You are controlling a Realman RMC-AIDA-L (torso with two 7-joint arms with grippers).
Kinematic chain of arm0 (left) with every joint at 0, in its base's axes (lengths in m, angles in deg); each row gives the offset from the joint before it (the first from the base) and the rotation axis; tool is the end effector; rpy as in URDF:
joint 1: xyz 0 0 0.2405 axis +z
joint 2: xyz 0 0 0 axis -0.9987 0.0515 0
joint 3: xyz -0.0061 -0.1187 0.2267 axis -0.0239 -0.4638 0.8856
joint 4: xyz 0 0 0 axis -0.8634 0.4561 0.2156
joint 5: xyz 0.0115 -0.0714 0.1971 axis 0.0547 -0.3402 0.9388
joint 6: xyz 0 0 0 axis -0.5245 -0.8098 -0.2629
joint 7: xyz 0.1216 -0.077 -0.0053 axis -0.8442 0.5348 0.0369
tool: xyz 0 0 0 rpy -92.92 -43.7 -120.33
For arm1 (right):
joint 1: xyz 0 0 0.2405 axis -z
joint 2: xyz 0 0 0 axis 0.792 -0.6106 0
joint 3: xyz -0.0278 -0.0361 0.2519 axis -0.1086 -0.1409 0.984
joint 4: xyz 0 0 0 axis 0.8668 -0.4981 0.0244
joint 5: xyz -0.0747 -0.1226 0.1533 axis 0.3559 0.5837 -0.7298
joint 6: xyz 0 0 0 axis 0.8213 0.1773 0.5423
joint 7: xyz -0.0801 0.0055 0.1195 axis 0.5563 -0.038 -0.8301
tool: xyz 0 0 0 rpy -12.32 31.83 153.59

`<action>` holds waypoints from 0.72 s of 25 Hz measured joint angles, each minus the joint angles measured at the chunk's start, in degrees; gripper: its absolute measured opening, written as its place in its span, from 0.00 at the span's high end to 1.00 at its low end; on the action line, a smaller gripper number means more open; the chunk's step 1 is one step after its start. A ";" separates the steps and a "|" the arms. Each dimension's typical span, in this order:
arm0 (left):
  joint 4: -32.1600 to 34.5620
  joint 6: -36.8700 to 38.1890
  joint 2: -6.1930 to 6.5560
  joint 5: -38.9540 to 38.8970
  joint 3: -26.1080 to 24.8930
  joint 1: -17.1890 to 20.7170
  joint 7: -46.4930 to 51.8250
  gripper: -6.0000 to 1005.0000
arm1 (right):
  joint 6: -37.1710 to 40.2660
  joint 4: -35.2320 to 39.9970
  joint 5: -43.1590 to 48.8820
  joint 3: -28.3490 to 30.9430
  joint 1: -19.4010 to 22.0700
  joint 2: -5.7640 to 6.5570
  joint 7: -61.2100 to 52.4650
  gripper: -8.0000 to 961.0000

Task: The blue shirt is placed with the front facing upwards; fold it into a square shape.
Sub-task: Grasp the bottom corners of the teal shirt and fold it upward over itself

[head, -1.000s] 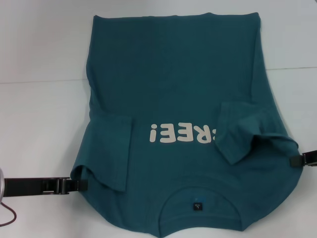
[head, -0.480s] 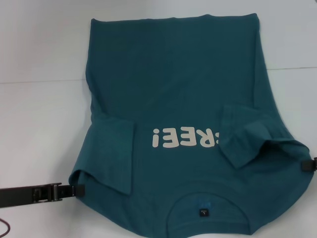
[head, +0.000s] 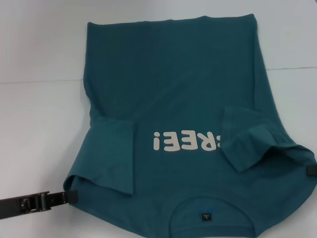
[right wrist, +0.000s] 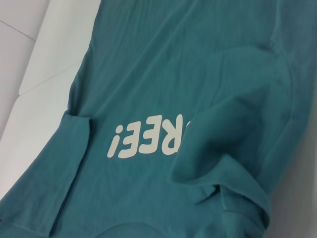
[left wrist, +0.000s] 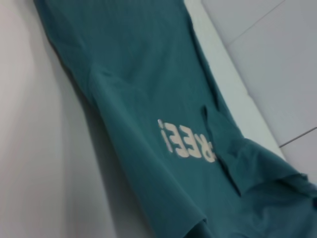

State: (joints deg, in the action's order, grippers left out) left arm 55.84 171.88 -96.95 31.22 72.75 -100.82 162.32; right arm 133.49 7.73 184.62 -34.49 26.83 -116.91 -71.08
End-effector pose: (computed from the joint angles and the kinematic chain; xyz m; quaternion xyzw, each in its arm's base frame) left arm -0.2889 0.2730 0.0254 -0.7896 -0.5702 -0.2021 0.1025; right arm 0.3577 0.2992 0.1068 -0.7448 0.6352 0.1492 0.1394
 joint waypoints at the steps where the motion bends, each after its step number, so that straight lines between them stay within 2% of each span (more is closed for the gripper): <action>1: -0.10 0.38 0.00 -0.59 -0.12 0.28 -0.38 0.94 | 0.06 0.00 -0.01 0.05 0.09 0.00 -0.02 0.90; 18: -1.75 5.46 0.00 -2.67 -3.48 2.66 -2.91 0.94 | 2.42 -0.97 -0.07 0.80 2.45 0.08 -0.14 0.90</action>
State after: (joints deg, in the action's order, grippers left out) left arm 54.09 177.34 -96.95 28.54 69.27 -98.16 159.40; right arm 135.91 6.76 184.55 -33.68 29.28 -116.82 -71.23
